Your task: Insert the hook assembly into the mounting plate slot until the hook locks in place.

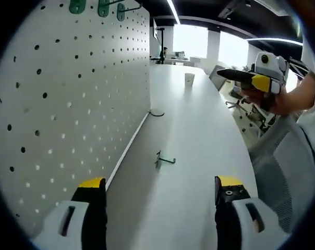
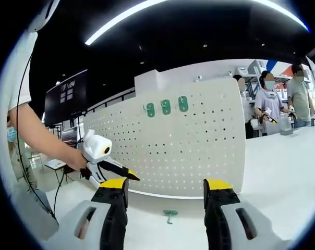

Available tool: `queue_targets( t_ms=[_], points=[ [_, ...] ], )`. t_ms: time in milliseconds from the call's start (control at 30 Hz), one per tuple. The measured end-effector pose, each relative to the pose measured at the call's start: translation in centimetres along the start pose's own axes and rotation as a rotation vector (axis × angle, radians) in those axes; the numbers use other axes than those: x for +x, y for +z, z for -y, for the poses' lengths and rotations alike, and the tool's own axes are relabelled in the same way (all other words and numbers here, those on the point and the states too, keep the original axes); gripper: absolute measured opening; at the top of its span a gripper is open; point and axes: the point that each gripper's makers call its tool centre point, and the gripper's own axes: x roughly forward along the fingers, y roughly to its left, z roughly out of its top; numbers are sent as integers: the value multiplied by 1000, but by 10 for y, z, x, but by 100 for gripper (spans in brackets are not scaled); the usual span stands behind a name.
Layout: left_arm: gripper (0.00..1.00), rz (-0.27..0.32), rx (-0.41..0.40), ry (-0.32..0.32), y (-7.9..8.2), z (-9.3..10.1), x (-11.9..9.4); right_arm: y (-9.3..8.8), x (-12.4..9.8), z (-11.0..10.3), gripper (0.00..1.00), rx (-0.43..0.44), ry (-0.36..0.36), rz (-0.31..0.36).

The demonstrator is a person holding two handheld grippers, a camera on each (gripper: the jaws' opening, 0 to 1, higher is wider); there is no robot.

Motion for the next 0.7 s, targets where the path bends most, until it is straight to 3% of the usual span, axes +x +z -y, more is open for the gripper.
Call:
queue_targets(
  t_ms=[700],
  points=[
    [87, -97, 58, -88, -7, 4, 38, -2, -3, 6, 56, 9, -22, -6]
  ],
)
